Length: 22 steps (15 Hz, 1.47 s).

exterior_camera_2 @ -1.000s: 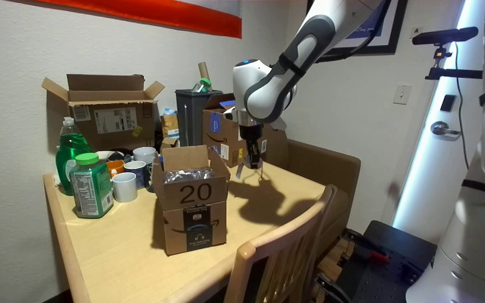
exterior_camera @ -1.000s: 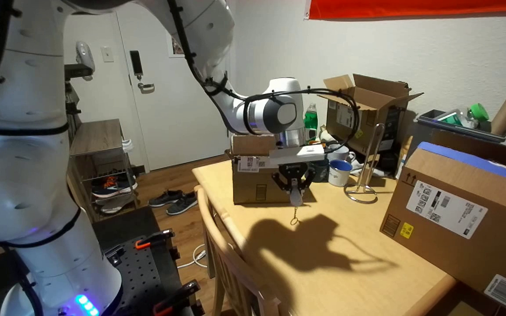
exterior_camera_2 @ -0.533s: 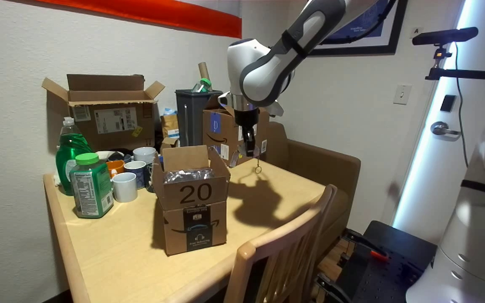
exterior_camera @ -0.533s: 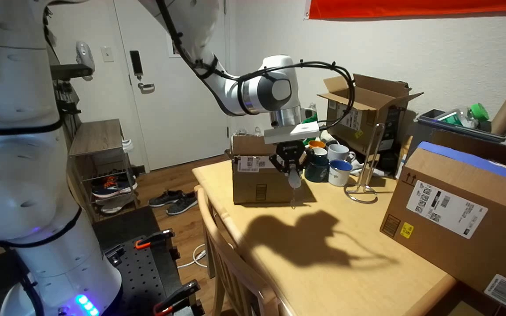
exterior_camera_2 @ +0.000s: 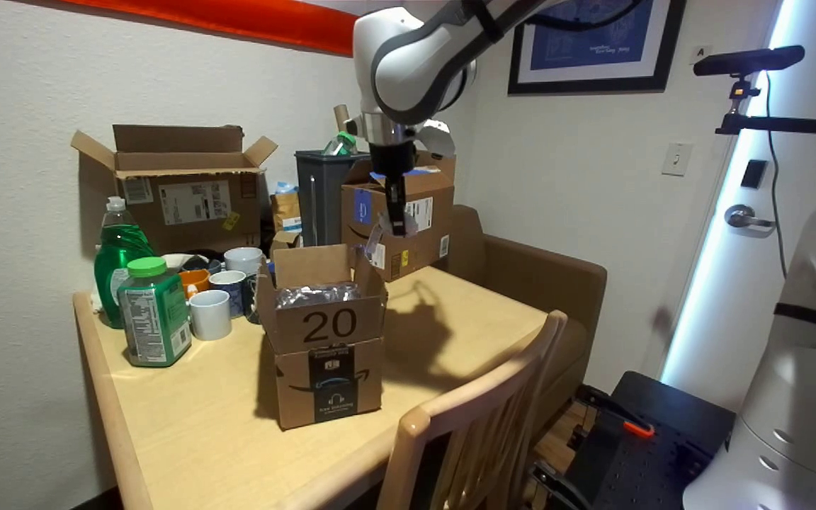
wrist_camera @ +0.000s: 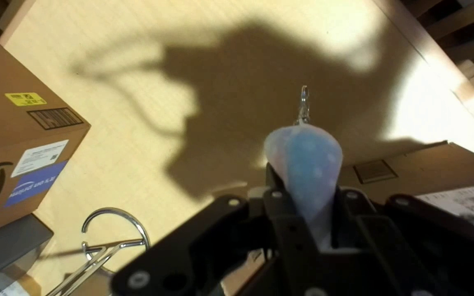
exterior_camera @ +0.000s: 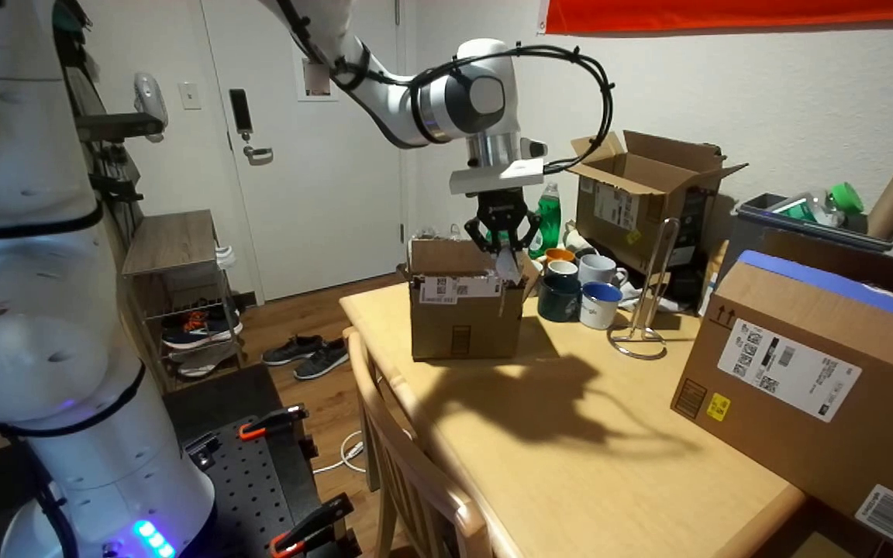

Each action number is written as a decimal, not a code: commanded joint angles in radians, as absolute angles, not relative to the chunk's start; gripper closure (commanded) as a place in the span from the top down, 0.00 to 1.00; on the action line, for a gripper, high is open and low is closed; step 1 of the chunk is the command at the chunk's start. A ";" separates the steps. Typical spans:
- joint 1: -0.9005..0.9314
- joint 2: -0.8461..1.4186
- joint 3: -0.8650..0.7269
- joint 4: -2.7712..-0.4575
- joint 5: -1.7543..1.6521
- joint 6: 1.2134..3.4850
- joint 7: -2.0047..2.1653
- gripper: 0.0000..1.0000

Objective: Put the white thing on the table in the box on the left

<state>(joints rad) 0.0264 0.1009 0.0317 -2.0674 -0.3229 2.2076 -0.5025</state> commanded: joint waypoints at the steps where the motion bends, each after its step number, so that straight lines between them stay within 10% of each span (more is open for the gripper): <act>1: 0.041 0.094 0.051 -1.985 -0.278 2.113 -0.451 0.05; 22: 0.155 0.243 0.134 -1.859 -0.287 2.064 -0.327 0.05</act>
